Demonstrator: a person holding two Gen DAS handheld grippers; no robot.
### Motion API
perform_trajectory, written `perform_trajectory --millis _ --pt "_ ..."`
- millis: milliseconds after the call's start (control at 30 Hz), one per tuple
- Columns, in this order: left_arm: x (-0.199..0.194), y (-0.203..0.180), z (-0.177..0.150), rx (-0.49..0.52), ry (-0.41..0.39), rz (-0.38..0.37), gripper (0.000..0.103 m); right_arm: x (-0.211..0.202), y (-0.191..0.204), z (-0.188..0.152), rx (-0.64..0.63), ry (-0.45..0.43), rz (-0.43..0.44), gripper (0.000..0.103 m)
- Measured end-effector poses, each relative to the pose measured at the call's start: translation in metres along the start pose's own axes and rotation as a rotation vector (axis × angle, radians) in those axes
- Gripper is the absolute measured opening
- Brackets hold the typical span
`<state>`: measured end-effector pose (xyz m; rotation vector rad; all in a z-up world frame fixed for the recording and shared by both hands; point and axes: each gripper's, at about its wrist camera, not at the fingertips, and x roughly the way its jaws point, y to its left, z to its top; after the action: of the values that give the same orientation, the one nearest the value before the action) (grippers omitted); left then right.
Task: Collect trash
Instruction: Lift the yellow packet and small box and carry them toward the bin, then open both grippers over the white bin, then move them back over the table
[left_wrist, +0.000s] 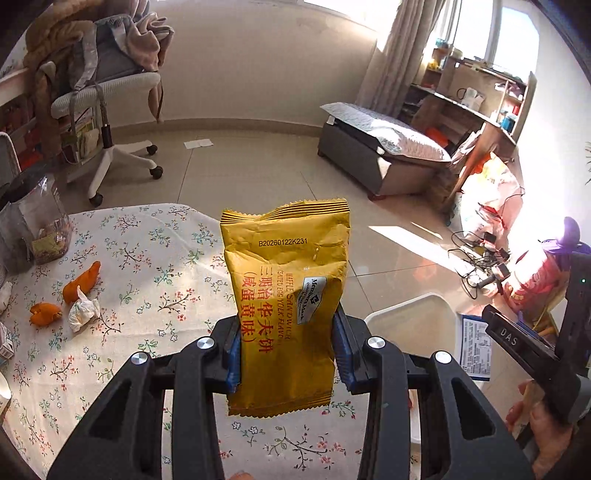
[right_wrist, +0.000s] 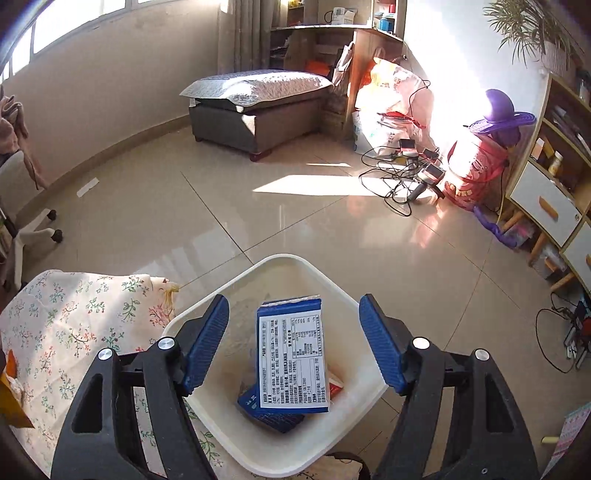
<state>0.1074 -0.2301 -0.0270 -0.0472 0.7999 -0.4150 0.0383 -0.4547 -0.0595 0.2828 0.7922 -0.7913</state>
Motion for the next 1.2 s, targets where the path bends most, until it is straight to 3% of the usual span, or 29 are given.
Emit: perform_trajectory --millis 33,100,133,433,667,900,967,1200 --pt "0.005 -0.010 0.001 0.008 0.009 -0.020 0.039 0.001 -0.006 0.001 0.005 -0.010 -0.028 0.080" --pt "0.016 -0.029 0.001 0.016 0.027 -0.056 0.039 0.003 -0.018 0.004 0.018 -0.038 -0.092 0.095" --pt "0.021 -0.038 0.001 0.018 0.037 -0.074 0.039 0.002 -0.023 0.006 0.030 -0.054 -0.123 0.096" --pt "0.059 -0.099 -0.007 -0.026 0.177 -0.251 0.040 -0.004 -0.062 0.018 0.159 -0.107 -0.186 0.096" --pt "0.074 -0.116 -0.007 -0.058 0.273 -0.349 0.061 -0.011 -0.081 0.022 0.251 -0.147 -0.194 0.096" --pt "0.062 -0.093 -0.006 -0.066 0.244 -0.304 0.079 -0.016 -0.059 0.021 0.194 -0.156 -0.162 0.096" --pt "0.060 -0.084 -0.005 -0.082 0.241 -0.292 0.080 -0.018 -0.053 0.020 0.180 -0.157 -0.146 0.096" --pt "0.038 -0.035 -0.004 -0.086 0.150 -0.113 0.080 -0.022 -0.005 0.005 0.049 -0.134 -0.065 0.096"
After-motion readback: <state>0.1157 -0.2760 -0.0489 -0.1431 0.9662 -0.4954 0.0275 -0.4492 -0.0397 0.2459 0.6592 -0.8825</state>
